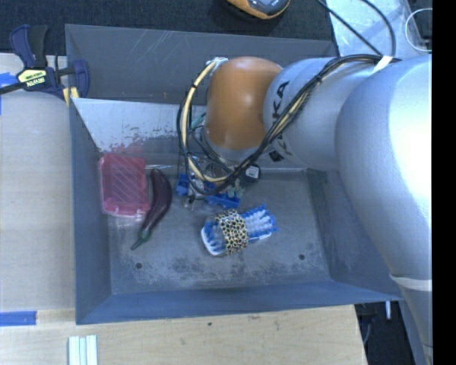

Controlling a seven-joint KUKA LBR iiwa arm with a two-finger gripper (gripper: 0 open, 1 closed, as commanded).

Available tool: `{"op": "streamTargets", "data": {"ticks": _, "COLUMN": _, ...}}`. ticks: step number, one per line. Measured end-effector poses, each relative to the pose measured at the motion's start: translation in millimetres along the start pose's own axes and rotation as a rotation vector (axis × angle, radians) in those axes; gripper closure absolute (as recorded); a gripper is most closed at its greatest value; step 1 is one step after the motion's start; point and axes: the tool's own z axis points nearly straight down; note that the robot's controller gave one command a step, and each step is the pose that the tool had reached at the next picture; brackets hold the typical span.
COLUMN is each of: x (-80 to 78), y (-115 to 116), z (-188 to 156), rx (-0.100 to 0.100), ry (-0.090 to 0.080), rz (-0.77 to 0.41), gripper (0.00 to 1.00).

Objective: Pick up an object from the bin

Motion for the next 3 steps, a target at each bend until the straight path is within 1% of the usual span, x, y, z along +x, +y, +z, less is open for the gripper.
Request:
{"op": "streamTargets", "data": {"ticks": 1, "x": 1.6, "y": 0, "z": -15, "rx": 0.000, "ry": 0.005, "rz": 0.000, "gripper": 1.00}}
{"op": "streamTargets", "data": {"ticks": 2, "x": -0.6, "y": 0, "z": -32, "rx": 0.000, "ry": -0.003, "rz": 0.000, "gripper": 1.00}}
{"op": "streamTargets", "data": {"ticks": 3, "x": -0.3, "y": 0, "z": -43, "rx": 0.000, "ry": 0.000, "rz": 0.001, "gripper": 1.00}}
